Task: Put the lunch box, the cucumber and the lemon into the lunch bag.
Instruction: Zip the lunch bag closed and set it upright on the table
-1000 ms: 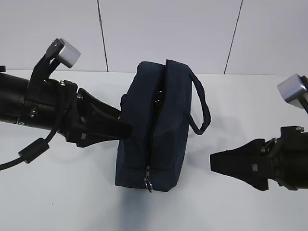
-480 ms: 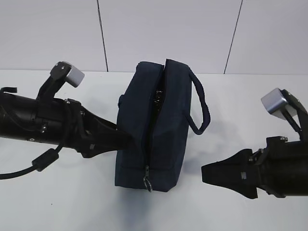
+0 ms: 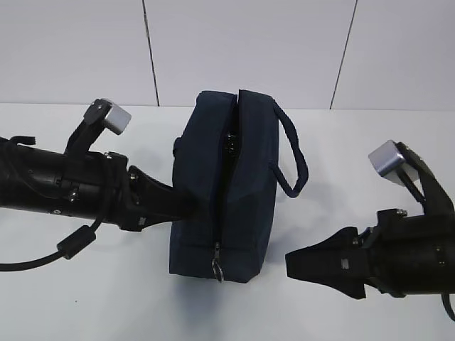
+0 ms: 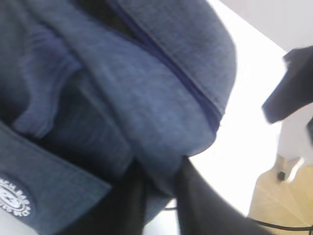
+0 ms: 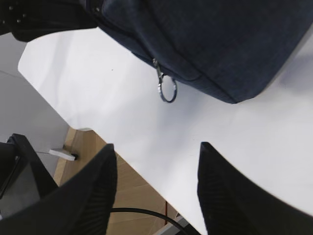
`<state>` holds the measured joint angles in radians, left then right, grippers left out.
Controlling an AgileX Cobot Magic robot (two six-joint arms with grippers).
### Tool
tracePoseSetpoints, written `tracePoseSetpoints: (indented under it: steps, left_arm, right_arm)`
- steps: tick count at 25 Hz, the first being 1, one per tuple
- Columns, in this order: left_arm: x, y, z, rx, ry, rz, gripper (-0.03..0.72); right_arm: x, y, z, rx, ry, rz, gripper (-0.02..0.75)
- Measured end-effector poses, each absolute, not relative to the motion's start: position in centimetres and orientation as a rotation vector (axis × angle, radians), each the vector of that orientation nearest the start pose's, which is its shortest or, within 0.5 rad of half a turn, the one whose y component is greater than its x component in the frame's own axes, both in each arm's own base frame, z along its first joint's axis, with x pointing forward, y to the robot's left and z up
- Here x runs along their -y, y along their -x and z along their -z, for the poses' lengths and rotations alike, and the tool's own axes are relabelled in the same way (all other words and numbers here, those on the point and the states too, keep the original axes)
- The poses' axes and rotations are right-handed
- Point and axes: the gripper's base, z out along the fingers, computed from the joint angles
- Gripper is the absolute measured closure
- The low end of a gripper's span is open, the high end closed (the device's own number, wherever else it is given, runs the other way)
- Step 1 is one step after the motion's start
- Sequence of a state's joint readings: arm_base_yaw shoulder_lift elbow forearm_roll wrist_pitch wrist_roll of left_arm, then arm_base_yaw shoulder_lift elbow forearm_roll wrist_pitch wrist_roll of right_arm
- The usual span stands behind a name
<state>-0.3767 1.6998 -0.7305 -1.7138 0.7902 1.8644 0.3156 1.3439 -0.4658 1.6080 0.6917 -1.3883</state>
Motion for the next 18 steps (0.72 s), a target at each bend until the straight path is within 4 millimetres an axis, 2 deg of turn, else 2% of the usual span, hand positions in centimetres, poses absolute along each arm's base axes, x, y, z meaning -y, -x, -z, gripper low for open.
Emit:
tracePoseSetpoints:
  steps: [2,5,8,13,18]
  left_arm:
    - [17.0,-25.3,-17.6,-2.056,-0.918,1.061,0.599]
    - [17.1,-25.2,-17.7,-2.042,-0.924,1.089,0.660]
    - [17.2,-25.1,-17.8,-2.030,-0.930,1.111,0.670]
    - [17.3,-24.9,-18.0,-2.012,-0.938,1.145,0.672]
    - [17.4,-24.9,-18.1,-2.007,-0.941,1.151,0.673]
  right_arm:
    - [-12.9,-18.8,-19.2,-2.309,0.474,-1.095,0.317]
    - [-14.3,-18.7,-18.4,-2.298,0.506,-1.133,0.317]
    - [-15.3,-18.7,-17.2,-2.332,0.551,-1.114,0.342]
    - [-15.7,-19.1,-14.8,-2.397,0.610,-1.091,0.421]
    - [-16.8,-20.3,-14.6,-2.366,0.657,-1.140,0.435]
